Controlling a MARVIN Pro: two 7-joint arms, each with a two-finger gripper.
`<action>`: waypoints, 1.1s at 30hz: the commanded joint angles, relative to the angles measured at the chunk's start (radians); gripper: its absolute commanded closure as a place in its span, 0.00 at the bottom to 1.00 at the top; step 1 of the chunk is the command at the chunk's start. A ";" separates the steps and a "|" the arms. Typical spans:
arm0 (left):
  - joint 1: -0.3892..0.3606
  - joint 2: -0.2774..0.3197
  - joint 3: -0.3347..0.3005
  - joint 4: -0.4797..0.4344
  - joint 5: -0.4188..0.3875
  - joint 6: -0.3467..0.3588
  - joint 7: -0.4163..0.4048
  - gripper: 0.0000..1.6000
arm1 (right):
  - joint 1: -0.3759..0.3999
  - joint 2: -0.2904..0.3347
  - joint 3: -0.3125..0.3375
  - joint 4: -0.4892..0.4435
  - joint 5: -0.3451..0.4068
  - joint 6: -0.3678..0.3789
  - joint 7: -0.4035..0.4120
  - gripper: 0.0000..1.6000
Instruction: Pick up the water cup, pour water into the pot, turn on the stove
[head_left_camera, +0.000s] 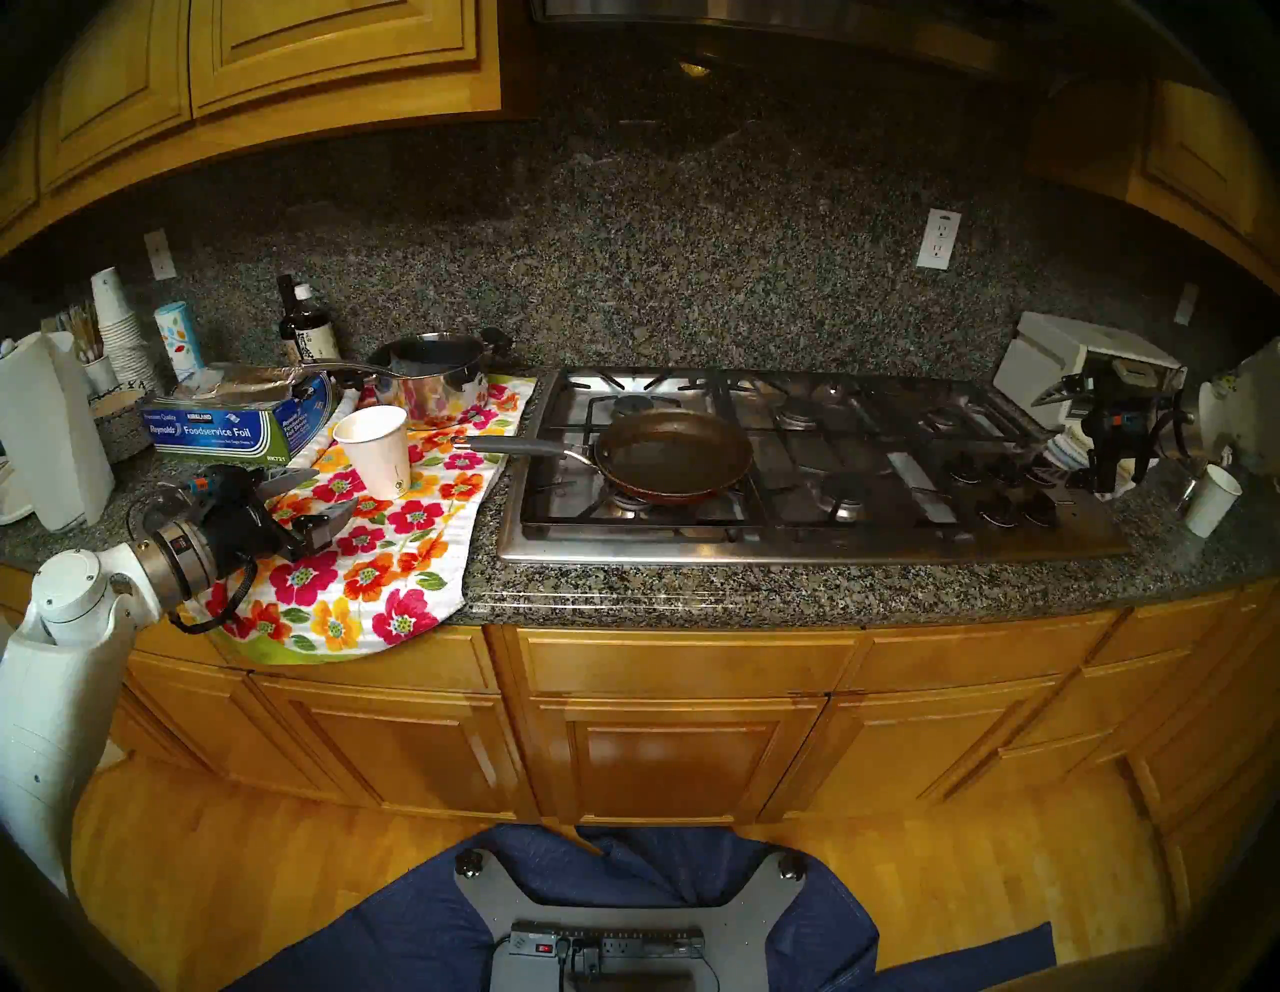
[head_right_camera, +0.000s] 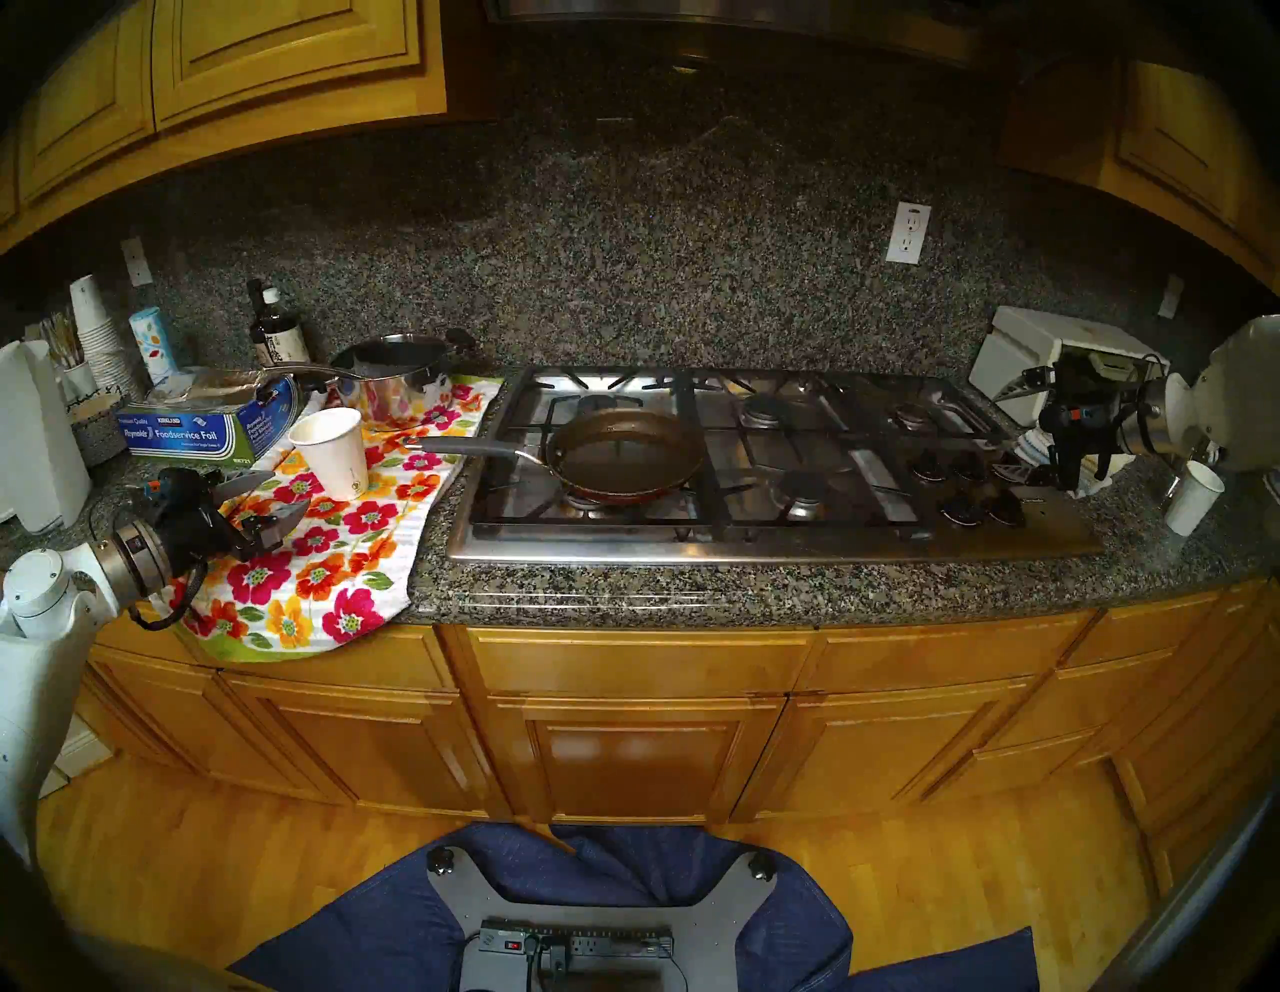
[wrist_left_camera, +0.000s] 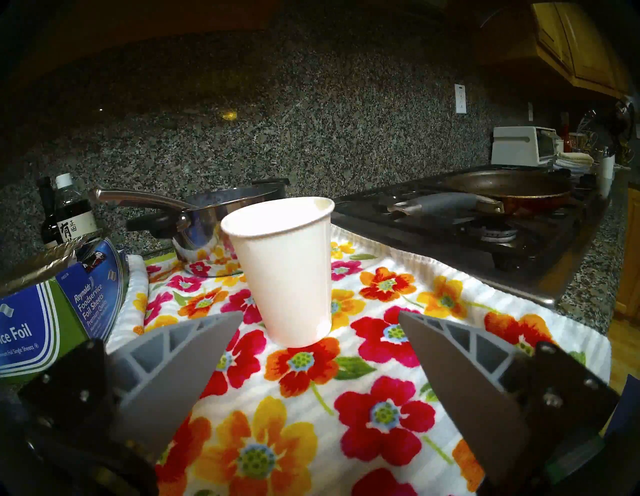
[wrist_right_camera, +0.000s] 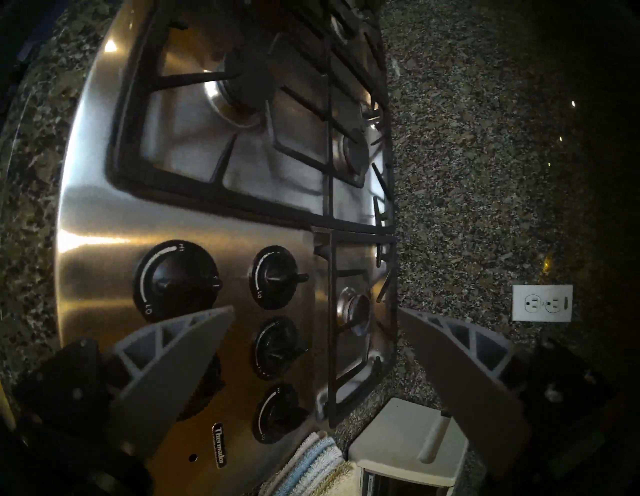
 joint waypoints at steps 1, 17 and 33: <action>-0.017 0.007 -0.025 -0.018 -0.011 -0.006 0.001 0.00 | 0.055 0.020 0.031 -0.014 0.144 0.031 0.040 0.00; -0.018 0.007 -0.025 -0.018 -0.011 -0.006 0.001 0.00 | 0.100 0.056 0.080 -0.035 0.403 0.147 0.217 0.00; -0.018 0.006 -0.025 -0.018 -0.011 -0.006 0.001 0.00 | 0.111 0.060 0.118 -0.030 0.588 0.353 0.363 0.00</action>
